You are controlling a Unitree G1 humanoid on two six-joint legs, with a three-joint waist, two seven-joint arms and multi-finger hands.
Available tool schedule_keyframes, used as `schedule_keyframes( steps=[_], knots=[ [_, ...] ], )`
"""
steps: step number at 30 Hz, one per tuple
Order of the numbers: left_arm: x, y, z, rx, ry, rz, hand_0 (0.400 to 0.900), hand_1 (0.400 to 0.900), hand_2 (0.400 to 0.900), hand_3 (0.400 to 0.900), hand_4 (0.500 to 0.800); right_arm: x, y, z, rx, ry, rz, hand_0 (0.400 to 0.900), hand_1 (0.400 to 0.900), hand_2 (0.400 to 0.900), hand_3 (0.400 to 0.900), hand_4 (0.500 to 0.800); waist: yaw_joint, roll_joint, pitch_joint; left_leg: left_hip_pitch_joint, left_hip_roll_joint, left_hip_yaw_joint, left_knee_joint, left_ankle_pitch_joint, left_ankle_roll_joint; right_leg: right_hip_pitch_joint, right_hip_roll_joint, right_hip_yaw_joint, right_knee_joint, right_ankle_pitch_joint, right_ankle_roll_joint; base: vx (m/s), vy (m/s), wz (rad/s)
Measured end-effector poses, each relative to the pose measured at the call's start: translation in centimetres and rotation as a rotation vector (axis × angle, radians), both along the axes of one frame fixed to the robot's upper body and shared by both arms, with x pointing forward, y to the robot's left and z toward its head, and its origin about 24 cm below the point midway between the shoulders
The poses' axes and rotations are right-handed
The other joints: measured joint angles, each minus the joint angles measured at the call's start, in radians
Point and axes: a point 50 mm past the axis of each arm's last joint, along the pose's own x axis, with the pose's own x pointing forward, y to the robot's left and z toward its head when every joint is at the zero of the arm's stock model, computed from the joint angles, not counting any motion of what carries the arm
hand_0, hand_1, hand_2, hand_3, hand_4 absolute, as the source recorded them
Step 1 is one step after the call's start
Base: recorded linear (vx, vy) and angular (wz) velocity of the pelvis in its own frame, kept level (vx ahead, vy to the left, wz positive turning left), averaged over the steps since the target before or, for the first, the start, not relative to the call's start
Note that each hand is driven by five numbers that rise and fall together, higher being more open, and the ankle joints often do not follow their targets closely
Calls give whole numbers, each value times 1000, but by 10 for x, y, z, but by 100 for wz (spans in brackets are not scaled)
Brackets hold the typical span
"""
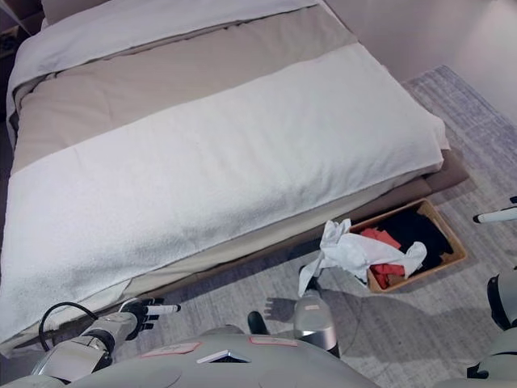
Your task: Put the clothes on the bed into the basket.
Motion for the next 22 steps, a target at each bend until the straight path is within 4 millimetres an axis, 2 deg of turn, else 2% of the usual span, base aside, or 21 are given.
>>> schedule_keyframes(
  steps=[22],
  knots=[
    [1,-1,0,-3,-2,-1,900,900,900,900,800,-9,-1,-9,13,19,-3,900,900,900,900,800,2,-16,10,5,2,-18,4,1,-1,14,-1,-19,1,-3,-3,-1,1,-1]
  ],
)
